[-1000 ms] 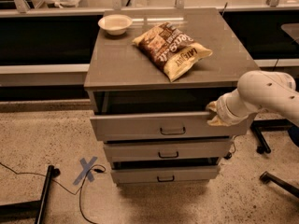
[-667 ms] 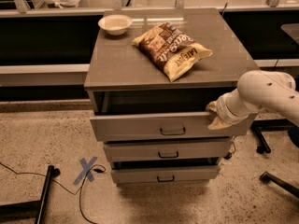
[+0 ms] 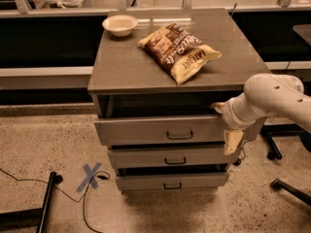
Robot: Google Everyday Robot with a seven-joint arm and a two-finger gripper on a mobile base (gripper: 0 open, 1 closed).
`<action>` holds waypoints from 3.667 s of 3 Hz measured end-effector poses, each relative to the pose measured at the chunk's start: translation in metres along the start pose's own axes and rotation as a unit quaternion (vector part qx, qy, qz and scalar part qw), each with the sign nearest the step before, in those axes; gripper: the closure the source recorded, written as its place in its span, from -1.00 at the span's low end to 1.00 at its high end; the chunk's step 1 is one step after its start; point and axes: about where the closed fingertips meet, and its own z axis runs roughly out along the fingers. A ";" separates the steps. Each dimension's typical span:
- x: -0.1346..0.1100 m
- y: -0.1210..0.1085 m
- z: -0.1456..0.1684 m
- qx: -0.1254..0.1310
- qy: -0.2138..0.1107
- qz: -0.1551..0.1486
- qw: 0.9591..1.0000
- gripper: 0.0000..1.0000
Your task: Open top drawer
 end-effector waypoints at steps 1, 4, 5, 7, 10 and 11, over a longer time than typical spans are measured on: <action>0.003 0.002 -0.006 -0.019 0.004 0.013 1.000 -1.00; 0.004 0.030 -0.008 -0.131 -0.003 0.037 0.991 0.18; 0.004 0.030 -0.009 -0.132 -0.003 0.037 0.991 0.18; 0.003 0.030 -0.010 -0.132 -0.003 0.037 0.991 -0.57; 0.002 0.024 -0.017 -0.122 0.003 0.030 0.992 -1.00; 0.002 0.014 -0.029 -0.106 0.013 0.024 0.994 -1.00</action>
Offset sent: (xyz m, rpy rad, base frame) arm -0.0208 -0.0107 0.0170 -0.0460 0.1955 -0.0358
